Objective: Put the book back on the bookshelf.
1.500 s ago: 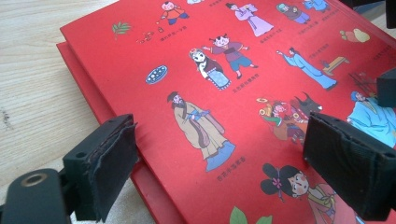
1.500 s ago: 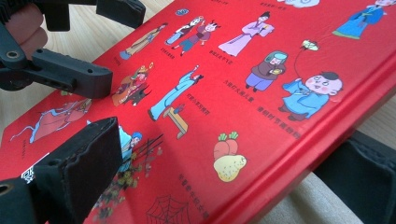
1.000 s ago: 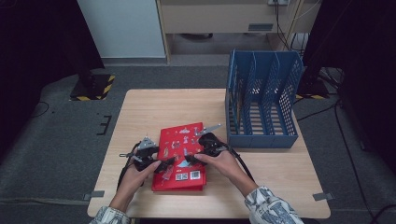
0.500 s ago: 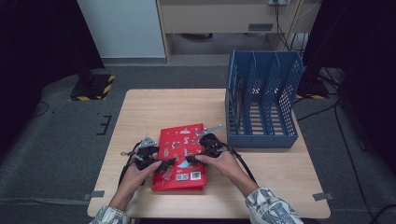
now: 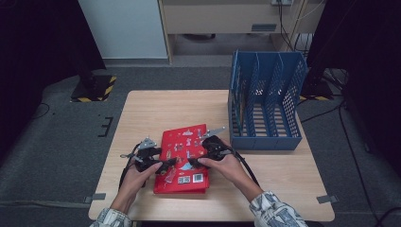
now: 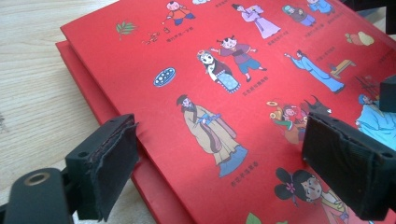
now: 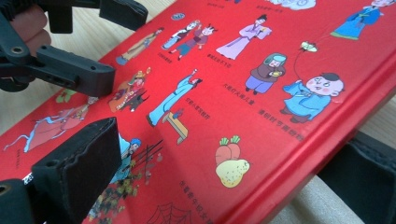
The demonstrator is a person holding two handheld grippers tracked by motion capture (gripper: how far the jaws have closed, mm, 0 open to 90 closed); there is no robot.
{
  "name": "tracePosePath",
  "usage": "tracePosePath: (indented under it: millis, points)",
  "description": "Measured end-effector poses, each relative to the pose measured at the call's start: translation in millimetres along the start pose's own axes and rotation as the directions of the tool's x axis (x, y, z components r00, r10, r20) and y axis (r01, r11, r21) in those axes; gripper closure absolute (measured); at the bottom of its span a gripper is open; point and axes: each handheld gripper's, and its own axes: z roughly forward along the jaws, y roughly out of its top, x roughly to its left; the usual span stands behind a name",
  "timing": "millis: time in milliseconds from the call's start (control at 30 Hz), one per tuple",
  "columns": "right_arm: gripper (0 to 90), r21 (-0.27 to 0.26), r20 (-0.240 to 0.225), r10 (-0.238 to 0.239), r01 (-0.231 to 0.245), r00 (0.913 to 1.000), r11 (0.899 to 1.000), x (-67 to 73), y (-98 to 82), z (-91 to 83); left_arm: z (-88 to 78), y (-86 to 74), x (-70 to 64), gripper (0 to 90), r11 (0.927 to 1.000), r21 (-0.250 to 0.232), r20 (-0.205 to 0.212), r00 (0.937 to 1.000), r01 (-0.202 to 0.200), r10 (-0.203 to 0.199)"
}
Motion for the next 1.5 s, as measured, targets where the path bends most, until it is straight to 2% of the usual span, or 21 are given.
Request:
tracePosePath:
  millis: [200, 233, 267, 567, 733, 767, 867, 1033, 1200, 1300, 1500]
  points:
    - [2.7, -0.010, -0.030, 0.013, -0.013, 0.9995, 1.000, 3.9, 4.7, 3.2, -0.4, -0.1, -2.7, 11.5, 0.9998, -0.021, 0.037, 0.9993, 0.003, -0.002]
    - [2.6, -0.005, -0.052, 0.010, -0.010, 0.9986, 1.000, 5.5, 5.7, 4.8, 0.1, 0.1, -4.3, 12.0, 0.9998, -0.022, 0.032, 0.9995, 0.000, 0.000]
    - [1.1, 0.004, -0.029, 0.003, -0.003, 0.9996, 1.000, 8.5, 6.6, 8.1, -0.2, 0.4, -4.8, 12.0, 0.9998, -0.022, 0.022, 0.9997, -0.006, 0.006]
    - [11.0, -0.039, -0.002, -0.001, 0.001, 1.0000, 0.999, 9.7, 9.4, 3.6, -1.8, 0.7, -6.1, 10.9, 0.9991, -0.041, 0.012, 0.9998, -0.013, 0.014]
    - [17.8, -0.076, 0.011, 0.000, 0.001, 0.9999, 0.997, 10.1, 11.1, 0.0, -0.5, 1.1, -8.7, 3.7, 0.9983, -0.055, 0.002, 0.9999, -0.015, 0.016]
    - [18.9, -0.084, 0.014, 0.000, 0.002, 0.9999, 0.996, 10.7, 11.3, -0.7, -0.1, 1.1, -8.5, 2.1, 0.9982, -0.059, 0.004, 1.0000, -0.006, 0.006]
    - [23.5, -0.106, 0.017, -0.008, 0.010, 0.9998, 0.994, 12.2, 12.4, -3.3, -1.0, 1.1, -6.2, 0.0, 0.9982, -0.059, 0.010, 1.0000, -0.001, 0.001]
    - [25.6, -0.123, 0.021, -0.016, 0.018, 0.9997, 0.992, 13.4, 13.3, -5.1, -1.7, 0.9, -5.9, 0.0, 0.9974, -0.071, 0.008, 0.9999, 0.008, -0.007]
    - [30.9, -0.140, 0.009, -0.002, 0.004, 1.0000, 0.990, 12.4, 13.3, -7.5, -2.6, 0.7, -4.6, 0.0, 0.9972, -0.074, 0.011, 0.9999, 0.009, -0.008]
    - [34.1, -0.154, 0.000, 0.005, -0.005, 1.0000, 0.988, 12.7, 14.1, -9.8, -3.8, 0.8, -2.8, 0.0, 0.9963, -0.082, 0.010, 0.9997, 0.025, -0.024]
    - [35.8, -0.170, 0.003, -0.018, 0.018, 0.9998, 0.985, 14.8, 14.7, -12.2, -5.1, 0.5, -0.1, 0.0, 0.9953, -0.090, 0.017, 0.9992, 0.037, -0.036]
